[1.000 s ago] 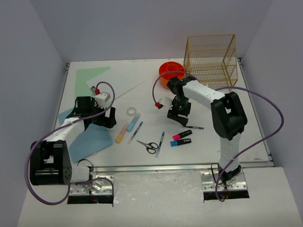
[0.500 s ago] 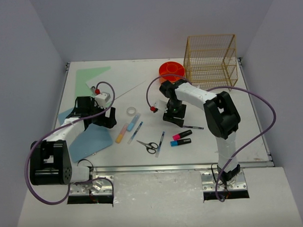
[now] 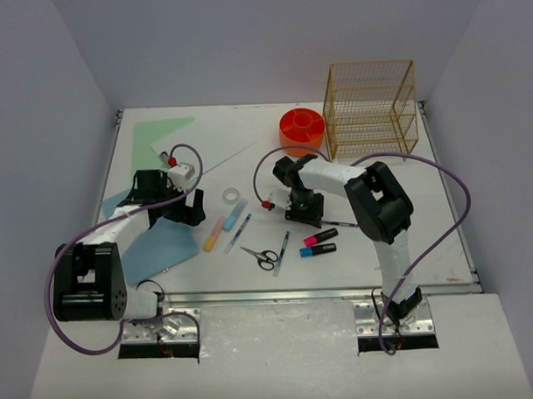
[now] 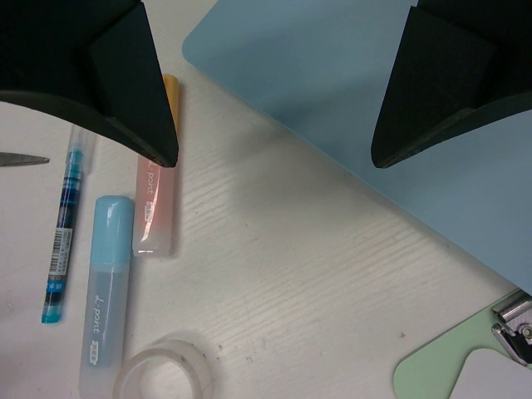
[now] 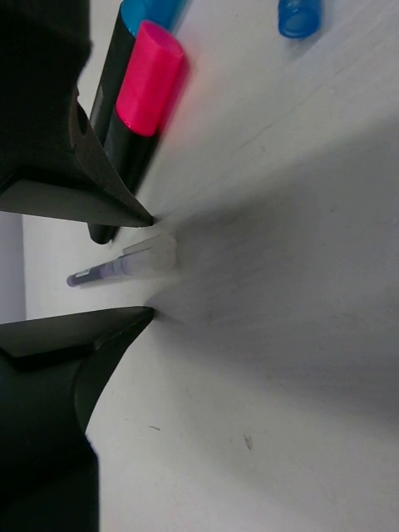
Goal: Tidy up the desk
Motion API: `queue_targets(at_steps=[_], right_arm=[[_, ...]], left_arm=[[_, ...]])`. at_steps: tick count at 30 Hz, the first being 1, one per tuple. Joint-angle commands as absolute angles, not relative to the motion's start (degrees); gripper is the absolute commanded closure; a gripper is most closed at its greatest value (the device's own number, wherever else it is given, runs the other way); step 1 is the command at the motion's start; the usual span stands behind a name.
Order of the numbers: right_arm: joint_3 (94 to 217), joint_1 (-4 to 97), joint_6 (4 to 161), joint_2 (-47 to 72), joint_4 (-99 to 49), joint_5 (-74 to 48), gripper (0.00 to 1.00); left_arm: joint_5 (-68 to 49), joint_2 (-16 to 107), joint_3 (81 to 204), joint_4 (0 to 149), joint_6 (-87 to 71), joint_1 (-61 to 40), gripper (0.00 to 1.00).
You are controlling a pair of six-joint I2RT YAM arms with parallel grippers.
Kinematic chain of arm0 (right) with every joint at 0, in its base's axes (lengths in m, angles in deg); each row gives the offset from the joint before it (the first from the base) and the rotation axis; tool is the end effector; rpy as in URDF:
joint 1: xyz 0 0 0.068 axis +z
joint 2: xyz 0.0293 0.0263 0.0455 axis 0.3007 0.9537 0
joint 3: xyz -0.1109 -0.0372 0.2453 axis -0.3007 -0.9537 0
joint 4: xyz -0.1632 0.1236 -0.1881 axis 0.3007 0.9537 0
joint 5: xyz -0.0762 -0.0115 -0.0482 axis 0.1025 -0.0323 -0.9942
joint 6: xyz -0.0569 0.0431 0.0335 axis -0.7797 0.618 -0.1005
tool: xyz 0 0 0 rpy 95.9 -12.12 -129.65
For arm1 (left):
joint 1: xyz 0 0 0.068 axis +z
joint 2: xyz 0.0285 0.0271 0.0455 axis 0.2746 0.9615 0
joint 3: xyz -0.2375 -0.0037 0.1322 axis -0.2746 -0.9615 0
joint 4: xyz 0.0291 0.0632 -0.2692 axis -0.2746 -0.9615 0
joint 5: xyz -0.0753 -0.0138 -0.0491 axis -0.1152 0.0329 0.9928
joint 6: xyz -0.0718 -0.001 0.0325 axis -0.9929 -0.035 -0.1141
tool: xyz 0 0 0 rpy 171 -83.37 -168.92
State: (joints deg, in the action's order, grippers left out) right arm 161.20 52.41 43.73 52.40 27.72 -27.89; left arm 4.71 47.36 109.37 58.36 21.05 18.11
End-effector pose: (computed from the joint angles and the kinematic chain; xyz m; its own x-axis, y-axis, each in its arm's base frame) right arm 0.3247 0.2164 0.0752 -0.3929 -0.9135 0.1058 -0.9190 0.3861 -0.0795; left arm 0.2893 -0.0150 0.1447 -0.6965 0.2575 -0.6698 0.4318 0.8959 -0.1045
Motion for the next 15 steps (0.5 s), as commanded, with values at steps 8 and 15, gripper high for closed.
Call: queue_targets(at_steps=[8, 15], right_arm=[[155.5, 53.5, 43.6, 51.8, 23.3, -30.4, 0.96], [163.3, 53.5, 45.0, 49.2, 26.8, -27.1, 1.00]], left_arm=[[4.6, 47.1, 110.2, 61.3, 20.6, 17.6, 0.00], [4.7, 47.0, 110.2, 61.1, 20.4, 17.6, 0.00]])
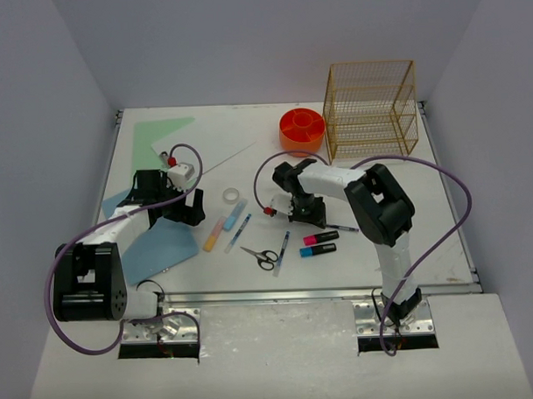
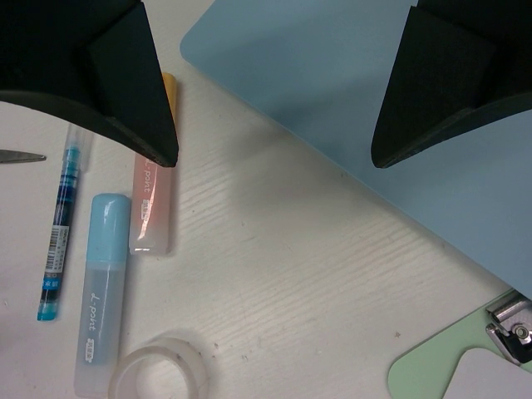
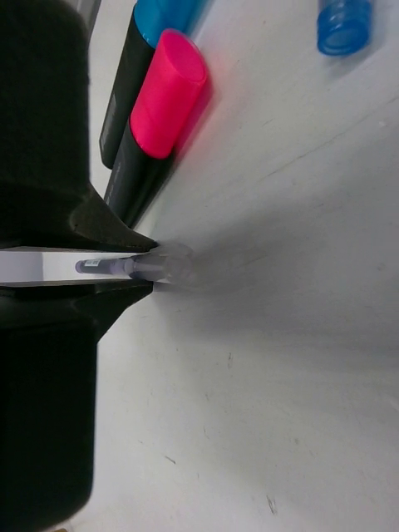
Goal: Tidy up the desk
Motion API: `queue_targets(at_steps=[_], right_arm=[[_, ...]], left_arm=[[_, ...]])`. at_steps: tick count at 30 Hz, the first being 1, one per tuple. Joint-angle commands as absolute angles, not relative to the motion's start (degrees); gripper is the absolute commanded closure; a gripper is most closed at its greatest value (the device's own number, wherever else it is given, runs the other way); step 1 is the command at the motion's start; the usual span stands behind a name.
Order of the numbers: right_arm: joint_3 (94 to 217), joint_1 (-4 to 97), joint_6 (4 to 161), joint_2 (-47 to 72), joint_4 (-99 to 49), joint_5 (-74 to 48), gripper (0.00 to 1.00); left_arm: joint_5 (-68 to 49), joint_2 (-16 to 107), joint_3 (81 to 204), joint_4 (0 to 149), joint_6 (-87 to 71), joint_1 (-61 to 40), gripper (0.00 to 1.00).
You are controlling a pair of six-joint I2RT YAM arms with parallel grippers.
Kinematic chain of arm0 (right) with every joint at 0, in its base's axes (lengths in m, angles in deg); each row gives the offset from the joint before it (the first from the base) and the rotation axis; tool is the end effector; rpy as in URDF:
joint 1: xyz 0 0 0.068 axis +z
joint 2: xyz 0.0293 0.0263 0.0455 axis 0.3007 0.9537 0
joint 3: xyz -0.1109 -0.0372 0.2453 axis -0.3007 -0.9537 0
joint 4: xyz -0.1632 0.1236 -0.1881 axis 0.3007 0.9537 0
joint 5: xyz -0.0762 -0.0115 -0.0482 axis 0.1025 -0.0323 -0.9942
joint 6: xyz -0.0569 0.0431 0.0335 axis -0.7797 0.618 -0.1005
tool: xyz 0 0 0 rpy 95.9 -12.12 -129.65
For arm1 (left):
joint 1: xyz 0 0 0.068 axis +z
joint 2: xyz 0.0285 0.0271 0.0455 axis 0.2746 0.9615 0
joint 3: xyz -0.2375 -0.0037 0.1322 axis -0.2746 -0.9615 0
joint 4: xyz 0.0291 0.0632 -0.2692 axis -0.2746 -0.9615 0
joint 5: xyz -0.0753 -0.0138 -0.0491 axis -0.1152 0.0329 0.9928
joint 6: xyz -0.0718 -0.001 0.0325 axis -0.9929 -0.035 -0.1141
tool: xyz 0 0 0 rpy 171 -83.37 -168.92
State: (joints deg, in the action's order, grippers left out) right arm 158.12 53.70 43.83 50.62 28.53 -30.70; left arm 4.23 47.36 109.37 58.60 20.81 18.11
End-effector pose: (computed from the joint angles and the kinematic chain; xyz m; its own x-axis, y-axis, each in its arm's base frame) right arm 0.3095 0.2121 0.0748 -0.3707 -0.9145 0.1622 -0.9281 0.3583 -0.1011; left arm 0.2899 -0.0145 0.1449 -0.6969 0.2548 -0.6704 0.4247 0.8998 -0.0995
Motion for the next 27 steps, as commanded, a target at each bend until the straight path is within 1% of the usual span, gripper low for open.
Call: queue_targets(at_steps=[1, 4, 8, 11, 13, 17, 18, 20, 22, 25, 27], right_arm=[[164.6, 53.4, 45.1, 48.6, 26.8, -26.8, 1.00], [170.9, 53.3, 45.9, 46.5, 25.4, -26.4, 1.00], [176.5, 51.8, 48.7, 42.0, 15.8, -26.6, 1.00], [177.8, 50.1, 54.3, 38.7, 3.7, -28.4, 1.00], [178.8, 48.9, 57.6, 38.0, 0.0, -29.1, 1.00], [184.2, 43.6, 70.5, 38.7, -5.0, -31.3, 1.00], [184.2, 42.6, 70.5, 38.7, -5.9, -31.7, 1.00], [183.4, 39.7, 79.3, 37.8, -10.1, -31.7, 1.00], [181.4, 37.0, 83.0, 36.8, -15.5, -31.8, 1.00], [174.7, 34.7, 89.2, 34.4, -23.1, -32.3, 1.00], [171.0, 34.1, 90.5, 33.1, -28.6, -32.0, 1.00]], left_arm=[[4.7, 47.0, 110.2, 61.1, 20.4, 17.6, 0.00], [4.7, 46.8, 110.2, 61.3, 20.3, 17.6, 0.00], [6.0, 46.1, 110.2, 61.0, 20.5, 17.7, 0.00], [6.2, 45.1, 109.9, 61.2, 20.6, 17.7, 0.00], [6.0, 44.6, 109.8, 61.3, 20.7, 17.7, 0.00], [6.2, 44.0, 110.0, 61.3, 20.6, 17.7, 0.00], [6.2, 44.1, 110.0, 61.3, 20.7, 17.7, 0.00], [6.4, 44.1, 110.0, 61.4, 20.6, 17.6, 0.00], [6.3, 44.1, 109.9, 61.5, 20.7, 17.6, 0.00], [6.0, 44.0, 110.0, 61.8, 21.0, 17.6, 0.00], [5.8, 44.0, 110.1, 62.1, 20.7, 17.7, 0.00]])
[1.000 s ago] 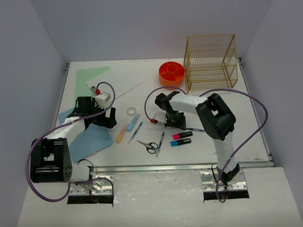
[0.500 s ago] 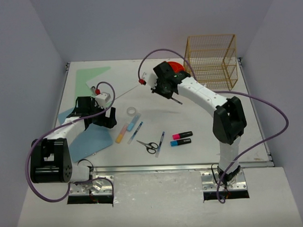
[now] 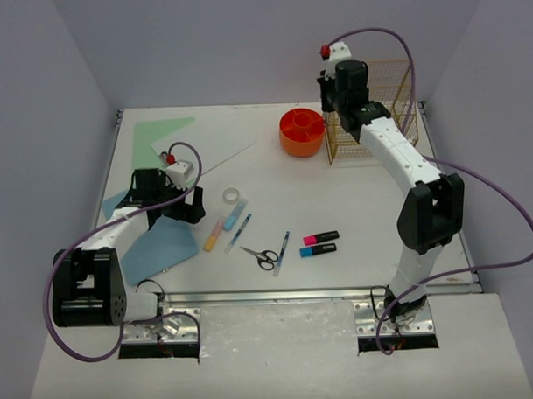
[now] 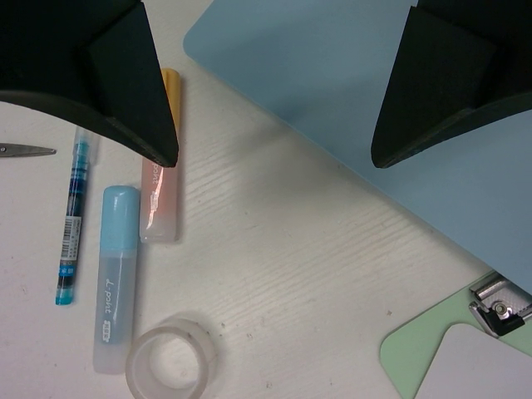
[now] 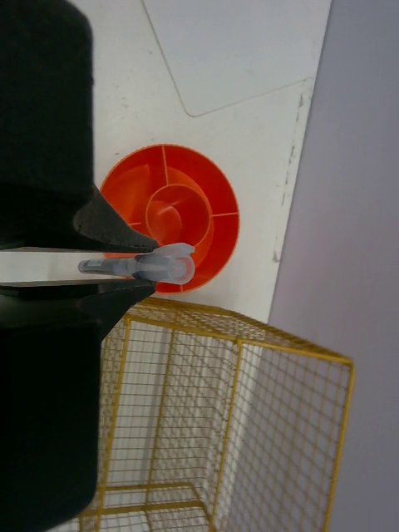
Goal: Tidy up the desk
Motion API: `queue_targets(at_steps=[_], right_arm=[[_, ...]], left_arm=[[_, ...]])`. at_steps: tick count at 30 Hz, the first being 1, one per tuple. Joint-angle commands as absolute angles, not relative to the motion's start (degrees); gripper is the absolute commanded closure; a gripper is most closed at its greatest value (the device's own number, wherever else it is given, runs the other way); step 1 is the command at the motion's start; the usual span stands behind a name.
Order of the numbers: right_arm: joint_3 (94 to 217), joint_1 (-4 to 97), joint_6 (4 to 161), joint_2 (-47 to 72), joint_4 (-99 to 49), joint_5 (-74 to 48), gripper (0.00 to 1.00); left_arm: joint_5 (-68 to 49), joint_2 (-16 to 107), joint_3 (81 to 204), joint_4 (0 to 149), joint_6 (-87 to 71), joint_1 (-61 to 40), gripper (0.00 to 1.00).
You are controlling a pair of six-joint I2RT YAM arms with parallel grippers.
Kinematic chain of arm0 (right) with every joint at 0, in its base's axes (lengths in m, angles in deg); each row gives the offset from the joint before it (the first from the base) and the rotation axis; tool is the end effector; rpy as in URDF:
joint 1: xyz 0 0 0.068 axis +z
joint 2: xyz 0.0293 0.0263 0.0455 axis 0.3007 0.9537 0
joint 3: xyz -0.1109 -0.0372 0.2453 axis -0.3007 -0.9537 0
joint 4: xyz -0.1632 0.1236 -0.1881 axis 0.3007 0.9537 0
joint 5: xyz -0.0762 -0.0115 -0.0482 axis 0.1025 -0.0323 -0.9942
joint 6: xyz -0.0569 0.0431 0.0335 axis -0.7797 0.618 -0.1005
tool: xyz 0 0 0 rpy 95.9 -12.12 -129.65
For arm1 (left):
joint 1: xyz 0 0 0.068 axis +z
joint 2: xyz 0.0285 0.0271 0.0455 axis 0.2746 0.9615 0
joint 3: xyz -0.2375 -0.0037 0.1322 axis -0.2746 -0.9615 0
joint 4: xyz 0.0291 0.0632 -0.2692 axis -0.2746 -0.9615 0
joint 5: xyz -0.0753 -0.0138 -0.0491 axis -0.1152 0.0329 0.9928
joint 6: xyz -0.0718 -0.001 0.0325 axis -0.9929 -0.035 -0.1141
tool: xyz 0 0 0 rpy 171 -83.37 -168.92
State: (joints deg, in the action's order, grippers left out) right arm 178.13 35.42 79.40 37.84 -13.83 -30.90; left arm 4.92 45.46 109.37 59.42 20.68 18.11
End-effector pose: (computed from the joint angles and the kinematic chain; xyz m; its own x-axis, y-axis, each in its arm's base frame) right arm 0.4762 0.1415 0.3393 -0.3297 -0.0384 -0.9433 -0.1242 0.9922 0.0030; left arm 0.2900 -0.0152 0.1553 -0.6631 0.2527 -0.7046 0.4344 0.8965 -0.0873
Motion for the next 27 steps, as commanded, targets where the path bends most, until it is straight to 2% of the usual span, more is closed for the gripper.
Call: queue_targets(at_steps=[1, 9, 27], right_arm=[[169.8, 34.0, 90.7, 32.7, -30.8, -31.6, 1.00], [172.1, 34.0, 94.7, 36.8, -33.0, -28.6, 1.00], [173.8, 34.1, 88.6, 44.8, -43.2, -25.9, 1.00]], left_arm=[[5.7, 44.0, 110.1, 62.4, 20.6, 17.7, 0.00], [5.1, 44.7, 110.2, 63.1, 19.3, 17.6, 0.00], [4.4, 49.7, 112.6, 63.5, 19.6, 17.7, 0.00]])
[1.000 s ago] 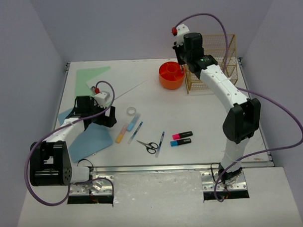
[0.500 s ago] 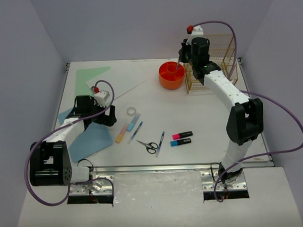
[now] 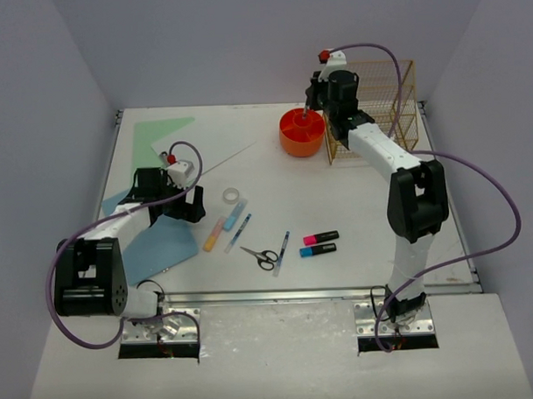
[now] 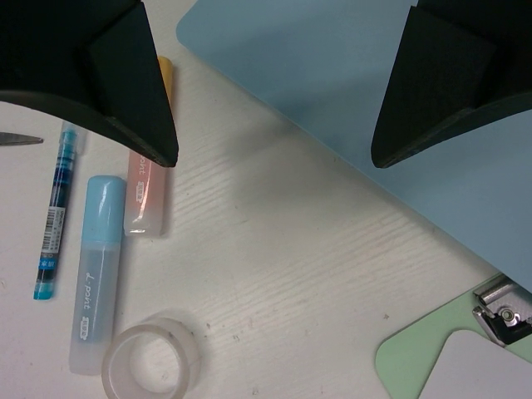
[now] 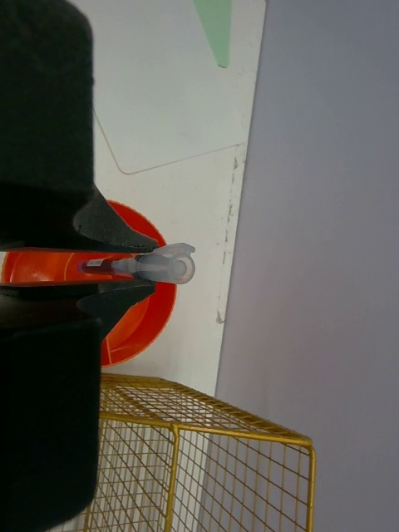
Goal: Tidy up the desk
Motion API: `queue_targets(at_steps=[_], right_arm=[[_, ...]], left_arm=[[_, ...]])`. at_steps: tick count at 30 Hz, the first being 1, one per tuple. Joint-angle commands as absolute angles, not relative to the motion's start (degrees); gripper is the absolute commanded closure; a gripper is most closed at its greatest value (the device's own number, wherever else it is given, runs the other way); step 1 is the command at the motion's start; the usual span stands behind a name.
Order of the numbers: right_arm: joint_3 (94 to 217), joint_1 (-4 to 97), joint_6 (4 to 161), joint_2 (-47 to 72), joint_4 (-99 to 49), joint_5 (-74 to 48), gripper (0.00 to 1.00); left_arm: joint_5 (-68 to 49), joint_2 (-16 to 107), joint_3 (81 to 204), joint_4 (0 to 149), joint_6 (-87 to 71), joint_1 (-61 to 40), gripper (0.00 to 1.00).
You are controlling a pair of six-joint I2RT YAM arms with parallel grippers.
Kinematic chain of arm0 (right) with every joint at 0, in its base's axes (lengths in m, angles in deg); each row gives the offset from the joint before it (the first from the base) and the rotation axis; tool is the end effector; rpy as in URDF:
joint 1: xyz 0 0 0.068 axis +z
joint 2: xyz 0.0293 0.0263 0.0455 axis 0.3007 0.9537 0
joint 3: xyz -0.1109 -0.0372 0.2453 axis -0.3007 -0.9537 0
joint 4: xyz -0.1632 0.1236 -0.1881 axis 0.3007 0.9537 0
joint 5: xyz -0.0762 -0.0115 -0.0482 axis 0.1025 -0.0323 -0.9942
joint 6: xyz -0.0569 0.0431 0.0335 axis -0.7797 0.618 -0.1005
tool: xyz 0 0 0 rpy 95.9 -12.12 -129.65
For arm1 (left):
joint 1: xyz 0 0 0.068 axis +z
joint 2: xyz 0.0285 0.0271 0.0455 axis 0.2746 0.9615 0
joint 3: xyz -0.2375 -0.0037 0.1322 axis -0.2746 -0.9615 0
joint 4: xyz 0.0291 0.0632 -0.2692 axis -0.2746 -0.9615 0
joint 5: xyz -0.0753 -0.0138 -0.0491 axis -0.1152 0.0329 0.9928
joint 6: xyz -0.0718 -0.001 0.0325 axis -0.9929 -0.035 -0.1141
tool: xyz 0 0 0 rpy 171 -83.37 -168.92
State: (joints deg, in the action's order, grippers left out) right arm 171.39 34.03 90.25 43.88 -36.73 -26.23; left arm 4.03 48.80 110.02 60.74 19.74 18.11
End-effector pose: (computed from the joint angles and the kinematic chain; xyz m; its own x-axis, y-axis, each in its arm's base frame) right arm 0.5079 0.1440 0.2939 -0.2033 0.2019 -0.9581 -0.1470 0.9611 0.2338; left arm 0.2973 -0.0140 0.1448 -0.6894 0.2389 -0.6839 0.4121 0.9057 -0.0991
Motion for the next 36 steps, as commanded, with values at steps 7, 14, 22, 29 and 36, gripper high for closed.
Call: queue_targets(at_steps=[7, 14, 22, 29, 36], right_arm=[[174.3, 34.1, 86.6, 48.1, -45.7, -25.8, 1.00], [173.4, 34.2, 85.6, 49.3, -45.7, -23.7, 0.73], [169.6, 34.2, 79.7, 42.2, -42.2, -14.6, 0.08], [165.5, 36.1, 41.6, 26.7, -6.6, 25.8, 0.22], [150.7, 50.4, -1.2, 18.1, 26.0, 13.8, 0.33]], left_arm=[[4.2, 51.0, 111.8, 64.4, 19.7, 17.7, 0.00], [4.0, 51.0, 111.7, 64.7, 19.8, 17.7, 0.00], [5.0, 49.9, 112.4, 64.1, 19.1, 17.8, 0.00], [9.2, 48.9, 113.7, 62.8, 17.2, 17.9, 0.00], [13.1, 50.1, 115.1, 62.3, 16.2, 19.0, 0.00]])
